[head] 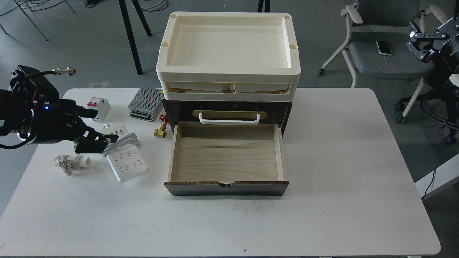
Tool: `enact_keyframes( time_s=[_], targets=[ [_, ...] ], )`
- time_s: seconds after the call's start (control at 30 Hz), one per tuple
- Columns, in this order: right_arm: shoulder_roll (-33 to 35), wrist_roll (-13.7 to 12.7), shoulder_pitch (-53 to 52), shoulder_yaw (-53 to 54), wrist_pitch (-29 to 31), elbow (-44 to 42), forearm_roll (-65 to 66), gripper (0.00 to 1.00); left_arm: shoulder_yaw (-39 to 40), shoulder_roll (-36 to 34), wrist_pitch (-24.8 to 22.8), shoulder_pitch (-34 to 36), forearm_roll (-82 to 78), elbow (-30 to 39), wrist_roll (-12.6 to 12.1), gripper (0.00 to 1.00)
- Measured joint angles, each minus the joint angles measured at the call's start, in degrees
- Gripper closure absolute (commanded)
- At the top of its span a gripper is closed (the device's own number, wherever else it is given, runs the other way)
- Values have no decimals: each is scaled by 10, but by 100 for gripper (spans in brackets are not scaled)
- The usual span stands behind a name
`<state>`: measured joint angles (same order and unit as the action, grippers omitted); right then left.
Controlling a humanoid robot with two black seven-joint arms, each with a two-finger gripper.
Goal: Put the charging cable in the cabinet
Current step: 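Lower the left gripper onto the white power strip and grasp it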
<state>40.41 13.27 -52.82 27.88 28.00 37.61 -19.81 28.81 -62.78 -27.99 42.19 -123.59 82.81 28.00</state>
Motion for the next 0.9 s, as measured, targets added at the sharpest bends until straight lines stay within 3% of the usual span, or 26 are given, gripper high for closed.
enact_keyframes(
  time_s=[0.37,0.77,0.83,0.9],
  targets=[
    [1,0,32,30,0,22,0,0,-24,188,0,22,-14,-203,0,2],
    [7,0,33,32,0,24,0,0,-122,233,73,52,-14,-332,0,2],
    [7,0,33,32,0,25,0,0,-129,242,81,52,-14,-354,0,4],
    [7,0,34,32,0,25,0,0,-132,247,88,52,-14,-367,0,11]
  ],
)
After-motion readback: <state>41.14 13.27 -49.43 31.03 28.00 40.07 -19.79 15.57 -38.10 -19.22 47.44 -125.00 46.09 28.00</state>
